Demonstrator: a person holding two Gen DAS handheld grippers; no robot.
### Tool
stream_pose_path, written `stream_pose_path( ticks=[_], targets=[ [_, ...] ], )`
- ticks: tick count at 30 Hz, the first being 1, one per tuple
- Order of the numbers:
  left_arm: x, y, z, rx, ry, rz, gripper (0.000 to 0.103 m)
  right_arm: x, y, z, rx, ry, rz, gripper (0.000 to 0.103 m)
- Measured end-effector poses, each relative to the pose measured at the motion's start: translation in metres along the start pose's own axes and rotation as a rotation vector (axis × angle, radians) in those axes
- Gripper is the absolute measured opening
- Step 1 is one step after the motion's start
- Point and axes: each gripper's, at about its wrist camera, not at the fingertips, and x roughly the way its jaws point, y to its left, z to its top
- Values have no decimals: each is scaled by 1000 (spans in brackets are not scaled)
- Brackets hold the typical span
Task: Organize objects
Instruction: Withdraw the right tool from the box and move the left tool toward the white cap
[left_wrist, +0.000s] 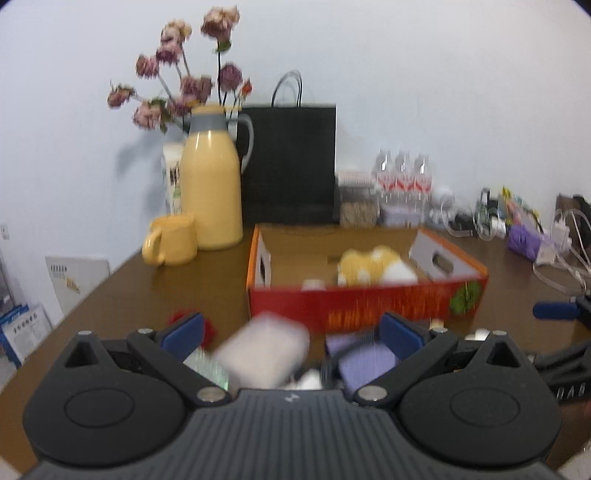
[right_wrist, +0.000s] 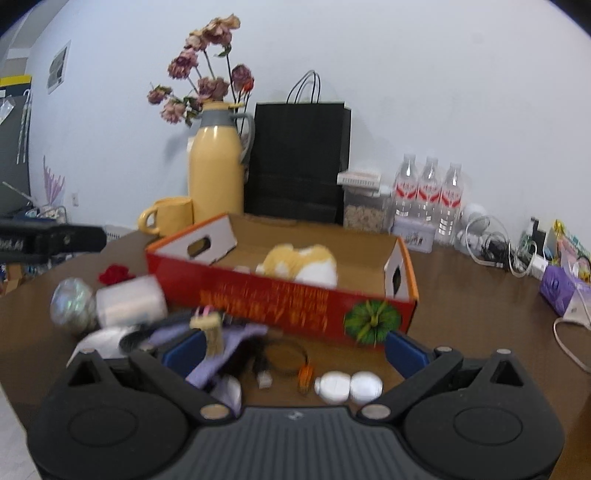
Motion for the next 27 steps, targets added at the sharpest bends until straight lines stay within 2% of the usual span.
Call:
stream_pose_path(
  ticks=[7, 11, 14, 16, 20, 27],
  targets=[
    [-7, -2, -54, -10, 130, -1, 103, -3, 3, -29, -20, 76, 12, 103],
    [-12, -5, -69, -8, 158, -10, 101, -2, 3, -42, -17, 119, 20, 103],
    [-13, -11, -73, 7, 174, -33, 92, -4, 3, -50, -7, 137, 23, 103],
    [-14, -15, -76, 18, 182, -54, 81, -5, 3, -54, 2, 142, 23, 103],
    [-15, -22, -80, 27, 208, -92, 37, -8, 3, -57, 11, 149, 17, 103],
    [-35, -24, -75, 23, 139, -96, 37, -6, 0, -57, 20, 149, 14, 101]
  ],
)
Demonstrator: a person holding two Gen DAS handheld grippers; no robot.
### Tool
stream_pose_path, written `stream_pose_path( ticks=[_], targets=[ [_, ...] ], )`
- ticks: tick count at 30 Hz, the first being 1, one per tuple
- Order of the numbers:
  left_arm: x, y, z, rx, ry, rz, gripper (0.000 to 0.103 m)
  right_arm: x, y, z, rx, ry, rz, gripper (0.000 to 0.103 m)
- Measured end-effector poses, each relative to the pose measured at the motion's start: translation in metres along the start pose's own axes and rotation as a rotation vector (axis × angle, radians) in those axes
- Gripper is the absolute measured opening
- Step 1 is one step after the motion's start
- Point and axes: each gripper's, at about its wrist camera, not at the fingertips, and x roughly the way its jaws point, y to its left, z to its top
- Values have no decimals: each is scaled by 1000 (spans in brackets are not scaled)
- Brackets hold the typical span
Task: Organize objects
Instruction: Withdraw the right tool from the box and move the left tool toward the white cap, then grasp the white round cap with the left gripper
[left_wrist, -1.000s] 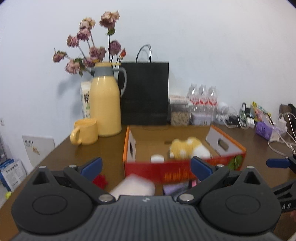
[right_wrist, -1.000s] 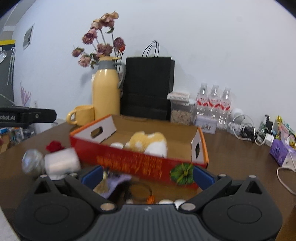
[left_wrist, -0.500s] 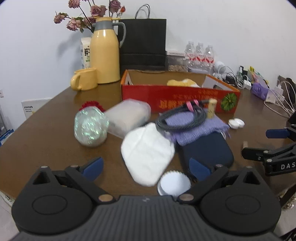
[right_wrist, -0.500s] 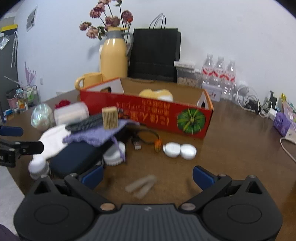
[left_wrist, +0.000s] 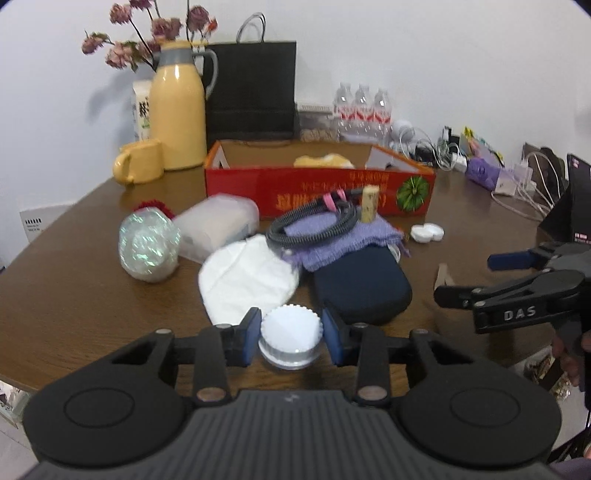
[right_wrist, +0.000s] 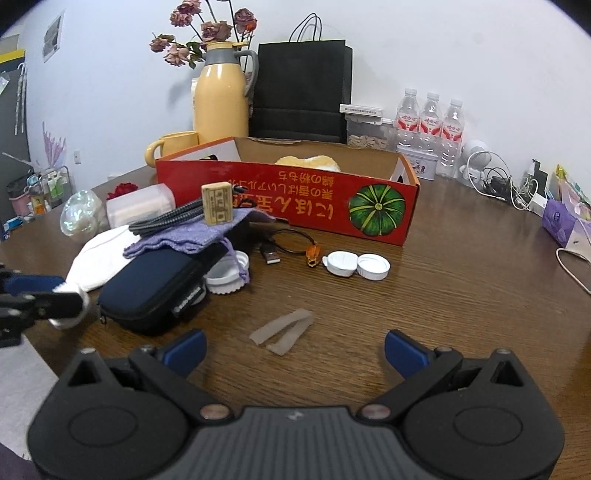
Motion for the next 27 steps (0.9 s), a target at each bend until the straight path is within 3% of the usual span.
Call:
stream_pose_path(
  ticks=[9, 10, 13, 14, 27],
  targets=[
    [5, 14, 16, -40, -36, 50, 37, 24, -3, 11, 37, 2, 11, 61],
    [6, 16, 17, -44, -36, 52, 37, 24, -3, 11, 38, -2, 10, 54],
    [8, 19, 18, -54, -40, 57, 37, 21, 0, 10, 35, -14, 16, 17],
    [8, 20, 18, -57, -42, 57, 37, 21, 0, 9, 36, -17, 11, 11],
    [28, 22, 42, -59, -82, 46, 37, 11, -2, 13, 30, -106, 25, 6]
  ],
)
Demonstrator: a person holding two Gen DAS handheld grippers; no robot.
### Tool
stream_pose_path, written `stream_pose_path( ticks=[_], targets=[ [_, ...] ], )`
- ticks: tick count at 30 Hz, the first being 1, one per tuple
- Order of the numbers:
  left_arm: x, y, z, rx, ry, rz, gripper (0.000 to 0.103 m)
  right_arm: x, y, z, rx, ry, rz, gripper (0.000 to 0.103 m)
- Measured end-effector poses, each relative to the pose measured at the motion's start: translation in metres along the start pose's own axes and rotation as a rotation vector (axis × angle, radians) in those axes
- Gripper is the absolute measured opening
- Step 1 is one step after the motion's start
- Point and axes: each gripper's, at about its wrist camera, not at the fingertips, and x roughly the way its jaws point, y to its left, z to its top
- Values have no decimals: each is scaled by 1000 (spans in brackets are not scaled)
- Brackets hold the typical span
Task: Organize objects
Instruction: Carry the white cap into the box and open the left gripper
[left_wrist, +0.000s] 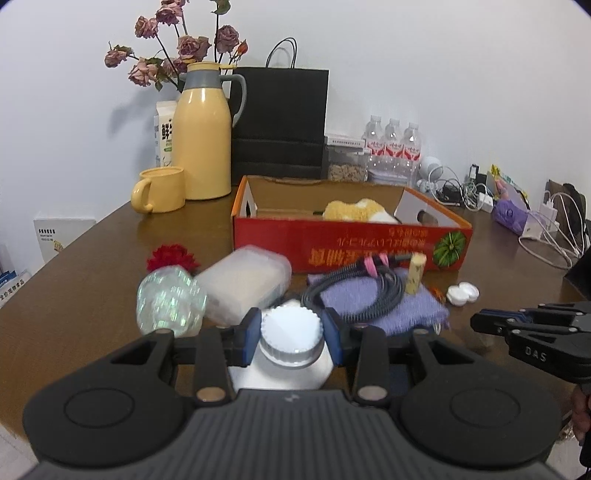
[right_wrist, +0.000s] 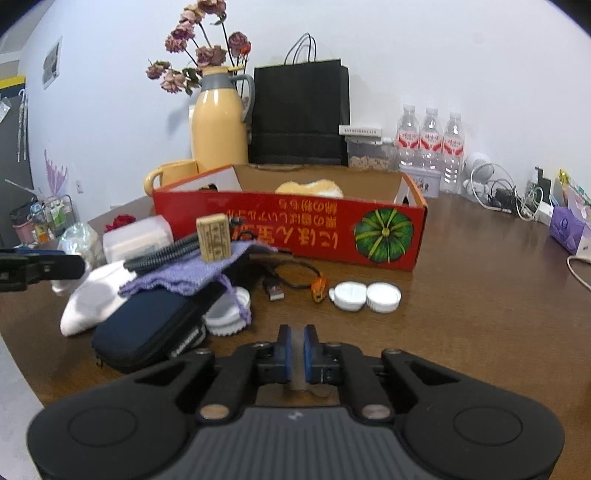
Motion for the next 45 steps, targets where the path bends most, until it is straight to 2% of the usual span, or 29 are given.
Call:
stream_pose_path(
  ticks=[8, 16, 27, 32, 38, 44, 45],
  targets=[
    [29, -3, 37, -8, -39, -21, 37, 4, -12, 41, -5, -87, -15, 6],
    [64, -8, 81, -13, -78, -19, 37, 27, -29, 92, -3, -164, -36, 6],
    [125, -12, 137, -38, -107, -13, 37, 78, -52, 144, 16, -192, -72, 6],
    [161, -14, 146, -70, -94, 3, 37, 113, -61, 151, 36, -194, -114, 6],
    [197, -9, 135, -74, -55, 56, 37, 147, -72, 134, 48, -172, -131, 6],
    [206, -6, 126, -61, -20, 58, 37, 157, -74, 129, 42, -140, -105, 6],
    [206, -6, 125, -58, -18, 60, 41, 158, -73, 128, 41, -137, -107, 6]
  ],
)
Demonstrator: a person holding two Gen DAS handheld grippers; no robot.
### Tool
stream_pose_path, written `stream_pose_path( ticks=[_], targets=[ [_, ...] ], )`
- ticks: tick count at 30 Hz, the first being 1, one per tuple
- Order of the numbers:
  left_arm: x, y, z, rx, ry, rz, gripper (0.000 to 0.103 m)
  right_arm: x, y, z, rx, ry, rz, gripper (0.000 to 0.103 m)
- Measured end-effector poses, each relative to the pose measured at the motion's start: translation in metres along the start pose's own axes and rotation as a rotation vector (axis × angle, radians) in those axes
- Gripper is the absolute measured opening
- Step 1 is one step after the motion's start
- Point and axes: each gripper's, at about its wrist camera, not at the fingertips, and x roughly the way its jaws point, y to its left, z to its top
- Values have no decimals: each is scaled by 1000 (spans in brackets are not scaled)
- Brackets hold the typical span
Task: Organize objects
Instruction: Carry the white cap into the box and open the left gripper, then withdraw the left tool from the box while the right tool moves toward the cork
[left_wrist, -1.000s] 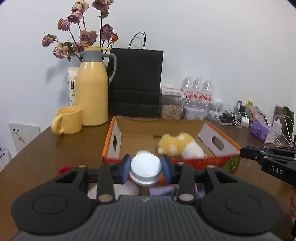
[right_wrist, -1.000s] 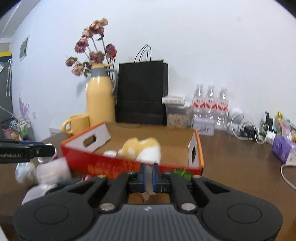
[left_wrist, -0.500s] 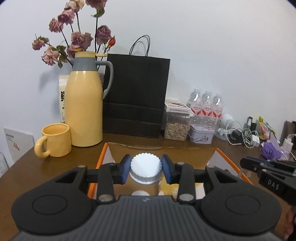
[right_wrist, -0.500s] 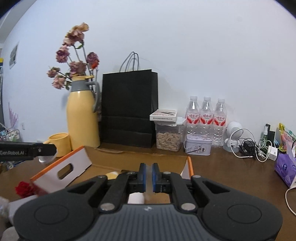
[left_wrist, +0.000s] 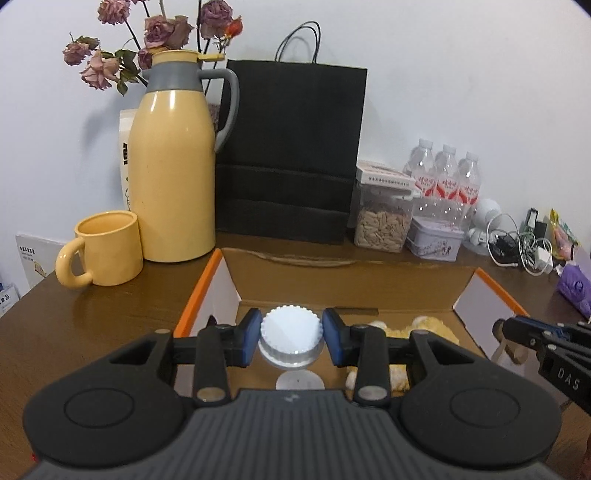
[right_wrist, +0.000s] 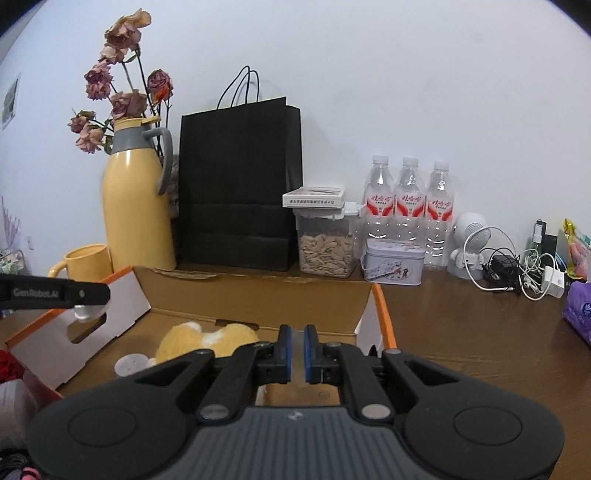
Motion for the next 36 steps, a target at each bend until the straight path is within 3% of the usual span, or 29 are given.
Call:
stream_pose_path(
  ticks=[1, 3, 4, 6, 8, 11, 13, 26, 36],
  targets=[
    [-1, -1, -1, 3, -3, 2, 45, 0, 0, -1, 2, 1, -3, 7],
    [-5, -1, -2, 2, -25, 10, 71, 0, 0, -1, 8, 4, -7, 12],
    [-8, -1, -2, -2, -40, 16, 79, -1, 0, -2, 12, 2, -9, 13],
    [-14, -1, -2, -8, -80, 30, 100, -4, 1, -2, 12, 0, -12, 31],
    [-18, -1, -2, -11, -112, 35, 103, -6, 3, -2, 5, -10, -17, 68],
    [-20, -2, -1, -11, -119, 28, 103, -11, 6, -3, -5, -32, -20, 94],
    [-19, -2, -1, -10, -115, 32, 103, -13, 7, -3, -7, -45, -21, 103],
    [-30, -4, 6, -18, -138, 24, 103, -17, 5, 0, 2, -60, -33, 103],
    [-74, -1, 21, -10, -175, 34, 103, -55, 18, 15, -25, -61, 6, 103]
  ],
)
